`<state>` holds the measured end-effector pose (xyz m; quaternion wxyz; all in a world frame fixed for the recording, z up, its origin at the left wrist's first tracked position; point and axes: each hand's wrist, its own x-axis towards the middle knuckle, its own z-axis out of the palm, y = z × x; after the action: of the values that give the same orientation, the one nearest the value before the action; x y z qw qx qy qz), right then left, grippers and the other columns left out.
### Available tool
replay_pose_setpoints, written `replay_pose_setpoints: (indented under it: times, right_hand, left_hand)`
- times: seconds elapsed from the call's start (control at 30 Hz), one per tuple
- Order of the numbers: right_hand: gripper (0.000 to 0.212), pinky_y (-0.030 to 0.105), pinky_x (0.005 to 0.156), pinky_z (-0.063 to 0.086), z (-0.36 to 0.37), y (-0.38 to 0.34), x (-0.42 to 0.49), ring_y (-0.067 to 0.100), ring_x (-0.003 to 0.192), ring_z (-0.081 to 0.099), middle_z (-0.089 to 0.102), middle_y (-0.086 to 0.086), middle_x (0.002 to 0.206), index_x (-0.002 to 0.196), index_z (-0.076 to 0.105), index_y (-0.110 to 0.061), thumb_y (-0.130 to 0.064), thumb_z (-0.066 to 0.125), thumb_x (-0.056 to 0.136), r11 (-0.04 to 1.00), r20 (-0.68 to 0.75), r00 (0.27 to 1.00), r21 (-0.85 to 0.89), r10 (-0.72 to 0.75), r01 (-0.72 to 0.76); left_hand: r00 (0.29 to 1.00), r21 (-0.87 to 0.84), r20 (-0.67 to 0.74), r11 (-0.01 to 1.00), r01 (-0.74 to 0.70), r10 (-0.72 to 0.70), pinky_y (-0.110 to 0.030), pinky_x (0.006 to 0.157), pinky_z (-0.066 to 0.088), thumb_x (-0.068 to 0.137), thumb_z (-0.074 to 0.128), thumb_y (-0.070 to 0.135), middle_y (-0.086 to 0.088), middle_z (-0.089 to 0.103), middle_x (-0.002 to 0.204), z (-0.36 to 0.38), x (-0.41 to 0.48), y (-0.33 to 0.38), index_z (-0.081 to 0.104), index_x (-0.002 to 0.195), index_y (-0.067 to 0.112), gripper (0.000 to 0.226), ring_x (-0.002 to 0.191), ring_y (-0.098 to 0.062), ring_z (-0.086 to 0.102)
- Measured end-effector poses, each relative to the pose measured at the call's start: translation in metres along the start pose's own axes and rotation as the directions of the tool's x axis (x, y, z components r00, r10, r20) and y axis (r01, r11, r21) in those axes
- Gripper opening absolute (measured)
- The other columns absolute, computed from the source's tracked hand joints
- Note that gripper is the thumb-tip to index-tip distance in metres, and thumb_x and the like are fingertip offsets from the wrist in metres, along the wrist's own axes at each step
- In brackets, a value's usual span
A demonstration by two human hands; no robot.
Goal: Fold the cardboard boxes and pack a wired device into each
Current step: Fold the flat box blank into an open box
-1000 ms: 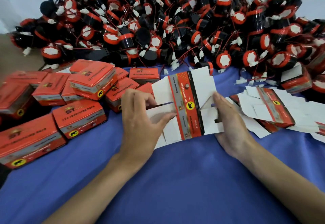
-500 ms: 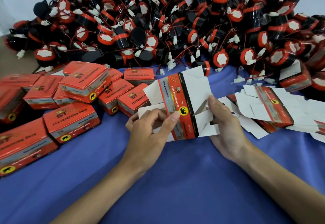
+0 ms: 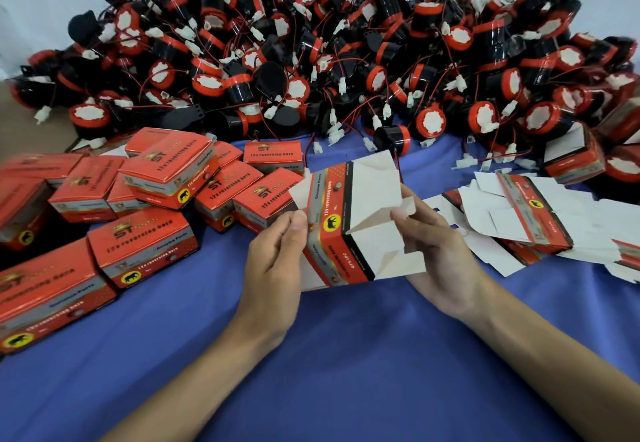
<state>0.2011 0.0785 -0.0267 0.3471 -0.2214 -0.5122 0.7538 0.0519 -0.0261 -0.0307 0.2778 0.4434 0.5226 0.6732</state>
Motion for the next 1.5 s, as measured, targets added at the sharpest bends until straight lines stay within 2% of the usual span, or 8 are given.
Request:
replay_pose_setpoints:
  times: [0.23,0.37,0.53,0.73,0.93,1.13,1.33,1.5]
  right_hand:
    - [0.061,0.022,0.051,0.049,0.01,0.001,-0.003,0.009,0.07,0.068,0.073,-0.007,0.082,0.091,0.074,-0.033,0.016,0.048,0.065,0.953,-0.093,0.977,-0.255,-0.194,0.165]
    - [0.06,0.017,0.058,0.052,0.015,0.0,-0.005,0.003,0.077,0.068,0.074,-0.01,0.084,0.089,0.076,-0.039,0.005,0.046,0.061,0.927,-0.007,0.972,-0.301,-0.234,0.221]
    - [0.049,0.024,0.068,0.056,0.016,0.002,-0.006,0.009,0.082,0.068,0.074,-0.005,0.087,0.09,0.077,-0.034,0.001,0.052,0.066,0.922,0.003,0.969,-0.306,-0.249,0.238]
    - [0.042,0.022,0.067,0.053,0.017,-0.001,-0.009,0.007,0.084,0.068,0.074,-0.007,0.091,0.085,0.076,-0.033,-0.001,0.053,0.071,0.918,-0.026,0.96,-0.298,-0.28,0.26]
    - [0.047,0.035,0.077,0.054,0.011,-0.005,-0.009,0.025,0.094,0.068,0.071,0.006,0.108,0.129,0.051,-0.024,-0.015,0.05,0.082,0.99,-0.014,0.993,0.072,-0.121,0.122]
    - [0.05,0.047,0.091,0.019,0.012,-0.003,-0.009,0.033,0.114,0.035,0.049,0.011,0.128,0.132,0.056,-0.033,-0.046,0.049,0.085,0.989,0.264,0.962,0.109,0.064,-0.095]
    - [0.076,0.03,0.093,0.046,0.017,-0.002,-0.013,0.015,0.122,0.052,0.052,-0.005,0.139,0.138,0.042,-0.046,-0.049,0.077,0.071,0.997,0.379,0.922,-0.025,0.077,-0.073]
    - [0.066,0.016,0.073,0.05,0.02,-0.004,-0.015,0.002,0.094,0.062,0.061,-0.014,0.124,0.136,0.038,-0.047,-0.028,0.071,0.082,0.999,0.413,0.909,-0.011,0.051,-0.052]
  left_hand:
    - [0.934,0.536,-0.008,0.79,-0.296,0.356,-0.052,0.1,0.033,0.086,0.049,0.041,0.012,0.056,0.122,0.004,-0.002,0.005,0.051,0.087,0.027,0.014,0.118,-0.009,0.049]
    - [0.768,0.708,0.213,0.446,-0.547,0.605,-0.049,0.106,0.028,0.077,0.064,0.059,-0.01,0.042,0.14,0.007,-0.004,0.001,0.043,0.121,0.017,0.064,0.133,-0.026,0.037]
    - [0.707,0.776,0.467,0.138,-0.616,0.531,-0.056,0.11,0.03,0.067,0.067,0.077,-0.018,0.036,0.15,0.007,-0.002,-0.003,0.031,0.142,0.017,0.102,0.142,-0.029,0.032]
    - [0.694,0.781,0.426,0.151,-0.606,0.581,-0.05,0.098,0.043,0.078,0.069,0.054,-0.015,0.057,0.133,0.009,-0.005,-0.002,0.044,0.134,0.017,0.072,0.124,-0.03,0.052]
    - [0.635,0.723,0.375,0.217,-0.656,0.675,-0.047,0.097,0.038,0.082,0.069,0.055,-0.015,0.054,0.13,0.007,-0.002,0.001,0.049,0.128,0.023,0.06,0.122,-0.031,0.048]
    - [0.687,0.642,0.282,0.4,-0.654,0.669,-0.056,0.096,0.042,0.085,0.062,0.057,-0.008,0.029,0.129,0.007,-0.001,-0.001,0.042,0.13,0.02,0.062,0.126,-0.031,0.037]
    - [0.694,0.614,0.299,0.425,-0.665,0.655,-0.038,0.104,0.039,0.084,0.058,0.06,-0.006,0.03,0.127,0.005,-0.002,-0.002,0.041,0.131,0.016,0.066,0.125,-0.021,0.034]
    - [0.688,0.595,0.318,0.427,-0.681,0.653,-0.048,0.097,0.044,0.082,0.059,0.059,-0.003,0.029,0.128,0.005,-0.002,0.0,0.036,0.135,0.014,0.074,0.125,-0.018,0.033]
